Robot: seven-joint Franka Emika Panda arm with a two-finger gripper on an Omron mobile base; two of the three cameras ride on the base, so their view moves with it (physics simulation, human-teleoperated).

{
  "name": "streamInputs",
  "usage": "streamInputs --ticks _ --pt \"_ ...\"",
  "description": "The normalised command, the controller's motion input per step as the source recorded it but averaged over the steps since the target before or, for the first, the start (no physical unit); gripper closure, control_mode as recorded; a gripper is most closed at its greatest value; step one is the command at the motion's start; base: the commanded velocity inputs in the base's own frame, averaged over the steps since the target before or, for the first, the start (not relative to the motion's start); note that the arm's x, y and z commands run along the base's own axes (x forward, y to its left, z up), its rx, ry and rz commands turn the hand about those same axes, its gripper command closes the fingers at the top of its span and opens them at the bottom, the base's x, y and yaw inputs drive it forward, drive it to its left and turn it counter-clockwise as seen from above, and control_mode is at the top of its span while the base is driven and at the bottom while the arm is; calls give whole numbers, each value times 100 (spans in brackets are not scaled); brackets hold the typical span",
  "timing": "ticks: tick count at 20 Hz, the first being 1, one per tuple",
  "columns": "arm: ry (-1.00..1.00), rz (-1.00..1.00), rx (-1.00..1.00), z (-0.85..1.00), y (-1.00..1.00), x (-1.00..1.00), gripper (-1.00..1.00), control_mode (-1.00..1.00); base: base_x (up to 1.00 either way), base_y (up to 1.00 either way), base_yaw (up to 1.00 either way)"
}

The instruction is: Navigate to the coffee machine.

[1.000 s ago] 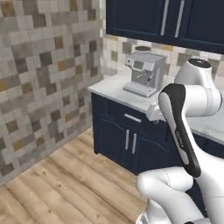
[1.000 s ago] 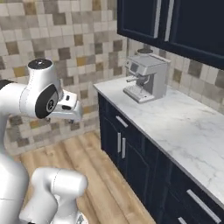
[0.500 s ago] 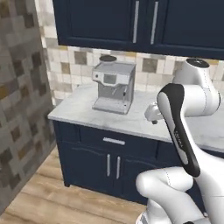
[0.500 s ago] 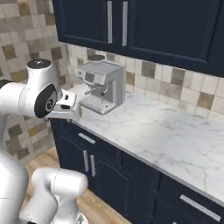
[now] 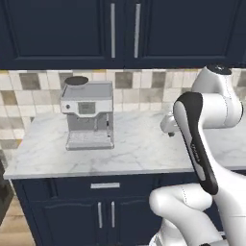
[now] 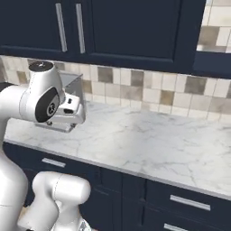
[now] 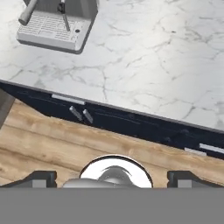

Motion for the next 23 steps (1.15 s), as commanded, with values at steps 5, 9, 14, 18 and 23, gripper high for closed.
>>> streamInputs --ticks 5,9,14,18,23 --pt "0 0 0 0 0 0 -100 100 81 89 -4" --pt "0 0 0 0 0 0 -100 100 52 94 0" --pt "0 0 0 0 0 0 -100 100 34 32 -9" --pt "0 0 0 0 0 0 -100 100 33 0 -22" --pt "0 0 0 0 0 0 -100 100 28 0 -10"
